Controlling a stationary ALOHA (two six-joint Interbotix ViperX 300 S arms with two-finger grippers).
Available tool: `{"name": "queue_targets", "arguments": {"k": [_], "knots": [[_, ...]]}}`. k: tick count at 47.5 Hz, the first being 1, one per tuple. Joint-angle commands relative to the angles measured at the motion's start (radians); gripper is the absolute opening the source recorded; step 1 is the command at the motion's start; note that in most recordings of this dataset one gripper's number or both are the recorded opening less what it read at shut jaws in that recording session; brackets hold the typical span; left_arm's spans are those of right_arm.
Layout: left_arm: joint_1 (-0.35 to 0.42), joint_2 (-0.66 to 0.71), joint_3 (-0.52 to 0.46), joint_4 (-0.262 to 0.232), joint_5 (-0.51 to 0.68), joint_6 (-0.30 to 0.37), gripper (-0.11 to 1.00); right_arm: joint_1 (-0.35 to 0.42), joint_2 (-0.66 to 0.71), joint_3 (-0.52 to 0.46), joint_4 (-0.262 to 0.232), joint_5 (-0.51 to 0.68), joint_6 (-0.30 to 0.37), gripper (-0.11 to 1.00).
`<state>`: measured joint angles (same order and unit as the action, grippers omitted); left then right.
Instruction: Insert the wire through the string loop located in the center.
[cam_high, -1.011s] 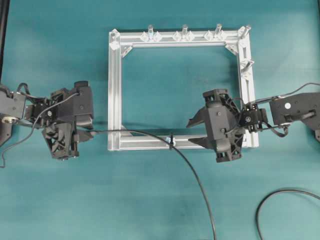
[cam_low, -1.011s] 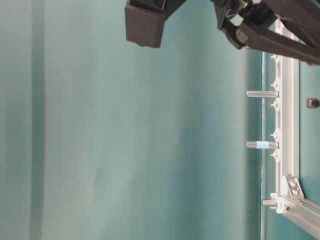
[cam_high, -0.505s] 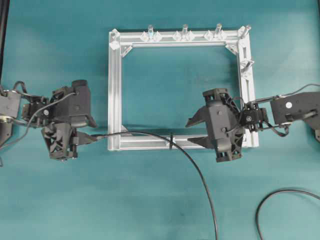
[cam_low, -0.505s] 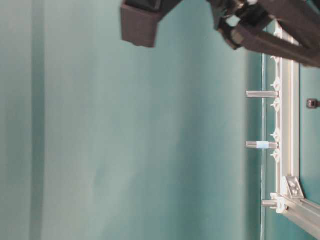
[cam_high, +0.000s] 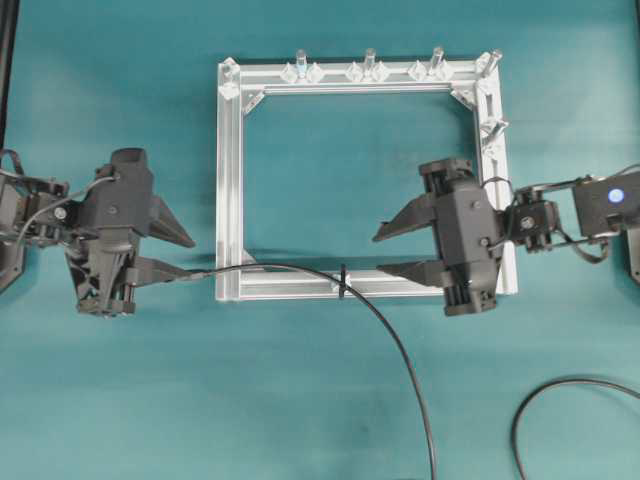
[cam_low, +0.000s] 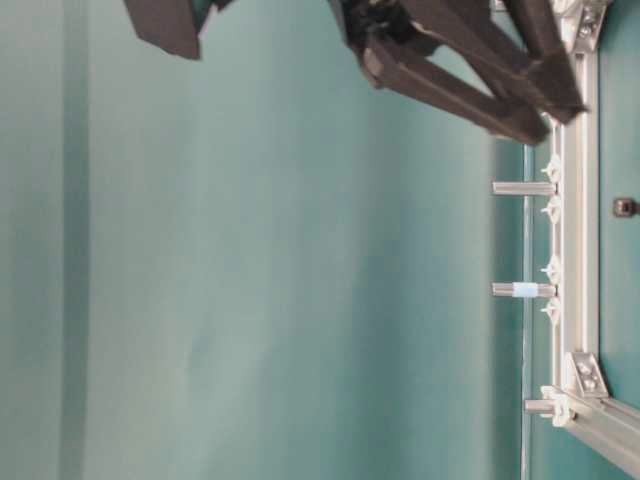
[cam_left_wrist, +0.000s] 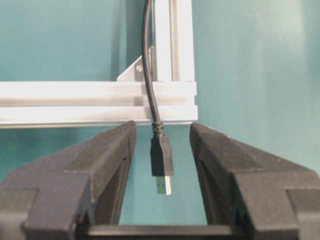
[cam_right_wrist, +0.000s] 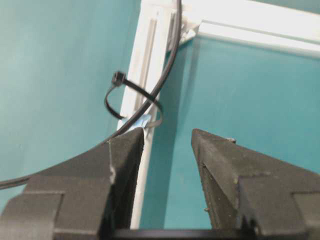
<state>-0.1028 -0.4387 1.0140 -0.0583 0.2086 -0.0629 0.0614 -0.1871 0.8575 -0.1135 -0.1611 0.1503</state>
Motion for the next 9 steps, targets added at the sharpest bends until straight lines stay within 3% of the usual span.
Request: {"name": "queue_targets", "arguments": {"k": [1,9], "knots": [[0.009,-0.029,-0.009,0.005,-0.003,0.012,0.46,-0.008,-0.040,-0.003,-0.002,-0.006,0.002,0.46],[0.034,-0.075,0.006,0.005,-0.009,0.012,0.46,-0.023,-0.078,0.023,-0.002,-0.025,0.002,0.46]]}}
